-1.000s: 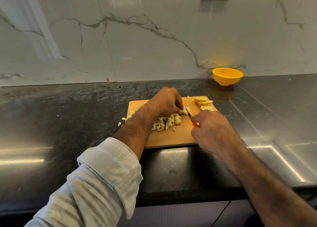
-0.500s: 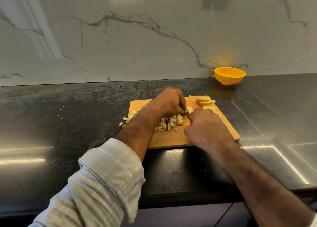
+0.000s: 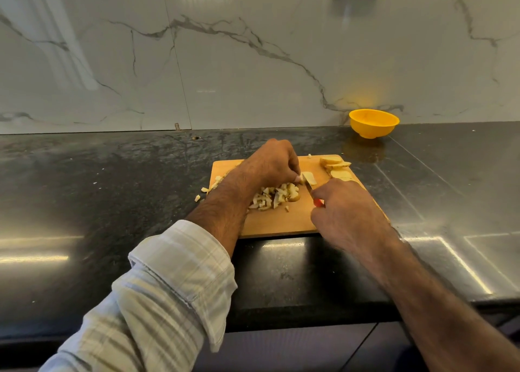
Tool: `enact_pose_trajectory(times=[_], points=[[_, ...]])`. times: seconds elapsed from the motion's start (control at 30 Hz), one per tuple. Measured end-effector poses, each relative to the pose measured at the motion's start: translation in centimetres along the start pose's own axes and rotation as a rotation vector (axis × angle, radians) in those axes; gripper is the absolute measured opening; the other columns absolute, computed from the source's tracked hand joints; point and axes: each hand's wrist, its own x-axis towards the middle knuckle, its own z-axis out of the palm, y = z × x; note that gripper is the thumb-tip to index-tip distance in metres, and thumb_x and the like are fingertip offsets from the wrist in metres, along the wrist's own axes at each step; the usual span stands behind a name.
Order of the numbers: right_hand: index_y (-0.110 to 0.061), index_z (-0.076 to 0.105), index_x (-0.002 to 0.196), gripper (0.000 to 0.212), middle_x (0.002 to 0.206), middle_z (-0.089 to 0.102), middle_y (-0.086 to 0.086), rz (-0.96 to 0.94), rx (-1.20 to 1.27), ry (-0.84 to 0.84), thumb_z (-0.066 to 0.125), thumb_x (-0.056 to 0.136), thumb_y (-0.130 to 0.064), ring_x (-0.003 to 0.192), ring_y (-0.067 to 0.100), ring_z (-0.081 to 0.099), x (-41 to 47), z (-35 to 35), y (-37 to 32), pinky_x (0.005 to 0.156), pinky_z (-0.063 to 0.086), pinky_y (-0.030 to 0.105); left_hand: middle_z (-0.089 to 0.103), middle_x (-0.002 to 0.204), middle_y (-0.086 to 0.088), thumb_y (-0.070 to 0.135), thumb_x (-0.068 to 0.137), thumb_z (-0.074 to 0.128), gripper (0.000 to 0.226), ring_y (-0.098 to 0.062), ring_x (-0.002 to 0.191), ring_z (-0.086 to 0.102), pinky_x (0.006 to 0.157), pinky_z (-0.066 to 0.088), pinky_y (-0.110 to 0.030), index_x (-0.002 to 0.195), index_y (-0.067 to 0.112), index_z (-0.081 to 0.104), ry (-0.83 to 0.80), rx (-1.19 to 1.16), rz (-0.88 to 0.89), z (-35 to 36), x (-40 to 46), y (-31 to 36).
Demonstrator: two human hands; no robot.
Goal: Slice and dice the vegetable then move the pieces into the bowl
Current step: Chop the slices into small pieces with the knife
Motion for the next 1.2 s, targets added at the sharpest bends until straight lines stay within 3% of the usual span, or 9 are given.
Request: enact_pose_trajectory(times=[0.17, 0.3, 0.53, 0.7, 0.87, 1.03, 1.2], points=[[-0.021, 0.062, 0.138, 0.044, 0.128, 0.062, 0.0, 0.007, 0.038, 0.046, 0.061, 0.094, -0.027, 0.102, 0.015, 0.051, 0.3, 0.3, -0.7, 0.081, 0.049, 0.03, 0.078, 0.097, 0.006, 0.015, 0.09, 0.083, 0.01, -0.007, 0.088, 0.071, 0.087, 0.063, -0.031, 0.1, 0.017, 0.083, -0.001, -0.018, -0.011, 0.0, -0.1, -0.1], [-0.023, 0.057, 0.142, 0.047, 0.13, 0.059, 0.0, 0.05, 0.023, 0.012, 0.064, 0.096, -0.03, 0.101, 0.014, 0.046, 1.3, 0.6, -1.2, 0.078, 0.045, 0.029, 0.077, 0.099, 0.005, 0.013, 0.09, 0.082, 0.009, -0.008, 0.091, 0.071, 0.09, 0.063, -0.032, 0.099, 0.016, 0.083, -0.012, -0.035, -0.025, 0.2, 0.2, -0.2], [-0.019, 0.063, 0.131, 0.039, 0.103, 0.056, -0.003, 0.064, 0.026, 0.033, 0.068, 0.094, -0.03, 0.092, 0.014, 0.052, 3.0, 1.3, -1.7, 0.062, 0.041, 0.026, 0.078, 0.092, 0.006, 0.01, 0.087, 0.084, 0.007, -0.008, 0.088, 0.073, 0.087, 0.064, -0.032, 0.091, 0.016, 0.084, -0.019, -0.084, -0.032, 0.2, 0.2, -0.6], [-0.017, 0.061, 0.128, 0.035, 0.102, 0.056, 0.0, 0.066, 0.015, -0.019, 0.069, 0.096, -0.03, 0.094, 0.016, 0.054, 3.4, 0.9, -2.4, 0.073, 0.046, 0.028, 0.079, 0.091, 0.005, 0.009, 0.088, 0.083, 0.008, -0.008, 0.088, 0.073, 0.088, 0.064, -0.033, 0.089, 0.017, 0.084, -0.036, -0.092, -0.036, 0.0, 0.2, -0.4], [-0.023, 0.067, 0.125, 0.031, 0.104, 0.057, -0.006, 0.018, 0.001, -0.056, 0.064, 0.094, -0.025, 0.082, 0.009, 0.052, 0.8, 0.3, -0.8, 0.059, 0.041, 0.022, 0.077, 0.096, 0.004, 0.011, 0.091, 0.081, 0.007, -0.01, 0.091, 0.072, 0.088, 0.064, -0.033, 0.093, 0.017, 0.082, -0.037, -0.061, -0.063, 0.1, 0.1, -0.2], [-0.027, 0.063, 0.14, 0.045, 0.13, 0.063, -0.002, 0.02, 0.094, -0.006, 0.066, 0.095, -0.026, 0.104, 0.014, 0.056, -1.4, -1.1, 1.2, 0.074, 0.045, 0.025, 0.069, 0.102, 0.003, 0.022, 0.097, 0.073, 0.009, -0.013, 0.094, 0.066, 0.085, 0.062, -0.034, 0.106, 0.022, 0.074, 0.021, 0.081, -0.01, 0.7, -0.2, 0.8], [-0.029, 0.061, 0.142, 0.048, 0.127, 0.063, -0.001, 0.069, 0.096, -0.015, 0.068, 0.095, -0.029, 0.108, 0.018, 0.059, -1.2, -1.2, 2.7, 0.081, 0.052, 0.03, 0.062, 0.114, 0.004, 0.057, 0.096, 0.068, 0.043, -0.017, 0.103, 0.059, 0.088, 0.058, -0.039, 0.122, 0.024, 0.063, 0.074, 0.235, -0.014, 2.5, 0.2, 2.2]])
